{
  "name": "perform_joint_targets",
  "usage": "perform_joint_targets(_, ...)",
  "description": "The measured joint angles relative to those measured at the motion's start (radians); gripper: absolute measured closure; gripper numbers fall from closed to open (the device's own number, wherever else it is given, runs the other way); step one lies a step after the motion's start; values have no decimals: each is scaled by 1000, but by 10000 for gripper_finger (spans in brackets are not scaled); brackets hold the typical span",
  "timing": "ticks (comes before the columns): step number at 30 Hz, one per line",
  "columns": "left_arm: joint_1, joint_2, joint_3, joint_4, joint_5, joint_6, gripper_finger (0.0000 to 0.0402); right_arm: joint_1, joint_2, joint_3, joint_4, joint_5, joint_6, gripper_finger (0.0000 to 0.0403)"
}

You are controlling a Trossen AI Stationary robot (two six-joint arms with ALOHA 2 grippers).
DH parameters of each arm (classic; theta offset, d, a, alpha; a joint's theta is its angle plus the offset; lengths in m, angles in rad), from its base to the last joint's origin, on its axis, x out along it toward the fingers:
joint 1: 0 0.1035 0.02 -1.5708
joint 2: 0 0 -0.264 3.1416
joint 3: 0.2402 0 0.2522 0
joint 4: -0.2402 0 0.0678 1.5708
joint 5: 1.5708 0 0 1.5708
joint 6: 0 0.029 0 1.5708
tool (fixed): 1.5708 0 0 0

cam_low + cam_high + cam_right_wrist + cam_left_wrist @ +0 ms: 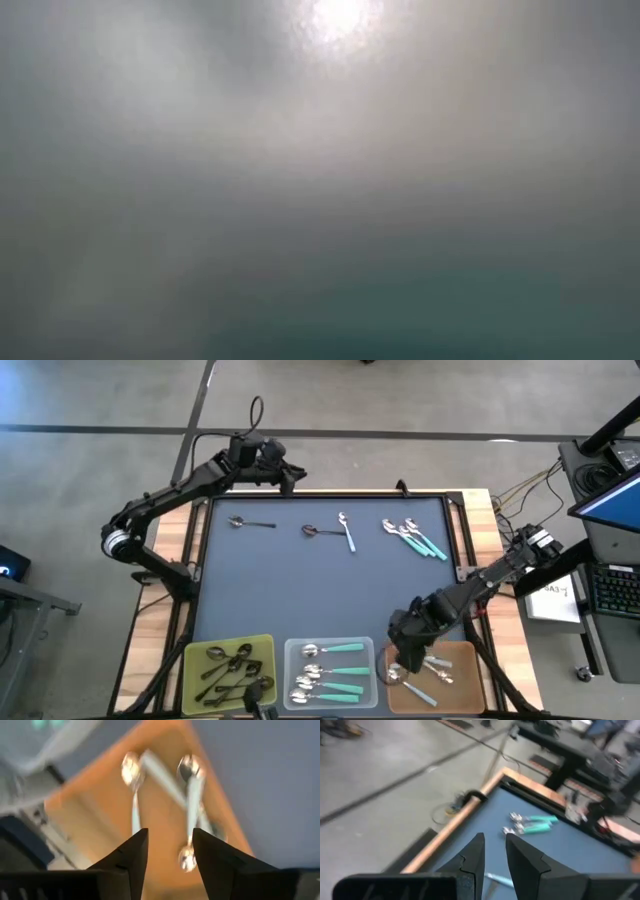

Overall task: Sort silverware by color (type)
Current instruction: Put the green spoon into the transparent bin

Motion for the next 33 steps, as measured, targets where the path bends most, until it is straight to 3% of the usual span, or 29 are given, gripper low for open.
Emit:
perform_joint_targets(5,38,-5,-32,-41,202,14,340,-142,0,-7,-10,182,-36,269)
perform_joint_targets(9,46,-19,-54,-59,276,41,340,-283,0,-14,-21,310,-125,275)
perform_joint_targets(13,46,-38,-80,-65,280,48,340,-440,-1,-31,-30,379,-221,273)
perform_joint_targets(25,46,-49,-89,-8,275,31,340,-879,-1,-127,9,384,-474,237)
perform_joint_targets(33,46,-49,-89,138,187,-21,340,-1102,0,-210,51,388,-540,232)
